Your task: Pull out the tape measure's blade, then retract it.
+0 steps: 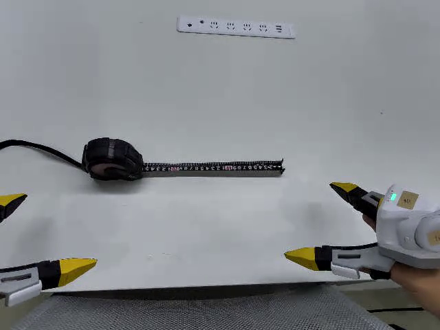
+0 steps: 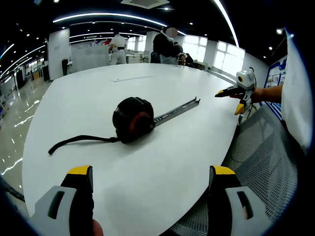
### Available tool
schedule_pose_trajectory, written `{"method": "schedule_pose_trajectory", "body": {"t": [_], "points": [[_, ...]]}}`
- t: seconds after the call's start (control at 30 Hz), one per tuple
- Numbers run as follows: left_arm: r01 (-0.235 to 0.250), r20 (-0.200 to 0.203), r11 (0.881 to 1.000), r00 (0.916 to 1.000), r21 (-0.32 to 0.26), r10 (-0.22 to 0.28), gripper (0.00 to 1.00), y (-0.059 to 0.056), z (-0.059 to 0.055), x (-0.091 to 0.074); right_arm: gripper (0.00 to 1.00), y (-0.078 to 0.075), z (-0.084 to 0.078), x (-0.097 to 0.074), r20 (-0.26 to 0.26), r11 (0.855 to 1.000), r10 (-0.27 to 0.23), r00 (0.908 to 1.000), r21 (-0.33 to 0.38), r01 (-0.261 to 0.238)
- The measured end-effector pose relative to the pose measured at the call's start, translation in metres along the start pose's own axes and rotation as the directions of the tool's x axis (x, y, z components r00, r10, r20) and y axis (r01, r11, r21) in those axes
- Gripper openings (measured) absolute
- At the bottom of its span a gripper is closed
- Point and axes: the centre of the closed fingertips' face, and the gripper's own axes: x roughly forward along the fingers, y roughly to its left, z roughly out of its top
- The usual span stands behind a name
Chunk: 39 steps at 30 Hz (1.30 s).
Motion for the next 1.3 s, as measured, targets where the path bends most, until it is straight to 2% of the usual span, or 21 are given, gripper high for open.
{"method": "schedule_pose_trajectory", "body": {"t": [0.53, 0.73, 0.93, 1.3], "points": [[-0.001, 0.004, 1.0, 1.0, -0.003, 0.001, 0.95, -0.002, 0.001, -0.001, 0.94, 0.0, 0.0, 0.0, 0.009, 1.0, -0.002, 1.0, 0.004, 0.002], [-0.007, 0.01, 1.0, 0.9999, -0.01, 0.007, 0.94, -0.002, 0.002, 0.0, 0.95, 0.004, -0.004, 0.001, -0.009, 1.0, 0.004, 0.9999, -0.011, -0.004], [-0.007, 0.009, 1.0, 0.9999, -0.018, 0.008, 0.94, -0.006, 0.003, 0.002, 0.95, 0.004, -0.002, 0.001, -0.006, 1.0, 0.008, 1.0, -0.005, -0.008], [-0.023, 0.009, 0.999, 0.9997, -0.022, 0.024, 0.91, -0.008, 0.015, 0.02, 0.95, 0.002, 0.0, 0.002, -0.007, 1.0, 0.009, 0.9999, -0.008, -0.009]]}}
